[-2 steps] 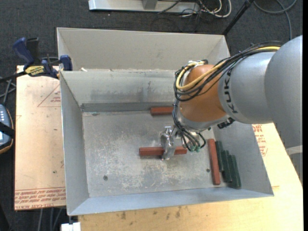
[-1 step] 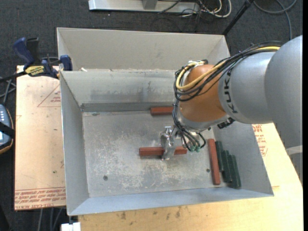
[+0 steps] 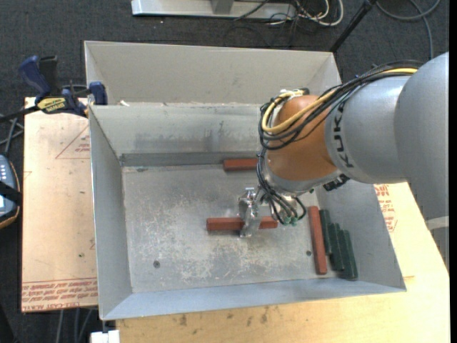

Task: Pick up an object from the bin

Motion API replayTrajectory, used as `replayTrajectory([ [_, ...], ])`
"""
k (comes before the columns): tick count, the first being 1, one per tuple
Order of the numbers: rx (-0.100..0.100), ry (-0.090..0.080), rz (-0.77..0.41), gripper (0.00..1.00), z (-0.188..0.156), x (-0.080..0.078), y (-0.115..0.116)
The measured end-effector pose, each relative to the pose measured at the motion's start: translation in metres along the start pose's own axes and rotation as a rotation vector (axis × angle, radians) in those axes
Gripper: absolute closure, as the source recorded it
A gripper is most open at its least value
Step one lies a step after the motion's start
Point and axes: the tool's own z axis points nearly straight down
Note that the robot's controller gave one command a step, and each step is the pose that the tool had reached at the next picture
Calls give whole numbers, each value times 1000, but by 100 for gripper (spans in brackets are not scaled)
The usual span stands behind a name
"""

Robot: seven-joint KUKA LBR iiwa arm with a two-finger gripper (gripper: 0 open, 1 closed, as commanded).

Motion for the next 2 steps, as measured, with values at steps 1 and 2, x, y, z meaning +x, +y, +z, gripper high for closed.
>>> replayTrajectory([
  [1, 1, 0, 0, 100, -11, 0, 0],
  [2, 1, 5, 0, 100, -24, 1, 0],
])
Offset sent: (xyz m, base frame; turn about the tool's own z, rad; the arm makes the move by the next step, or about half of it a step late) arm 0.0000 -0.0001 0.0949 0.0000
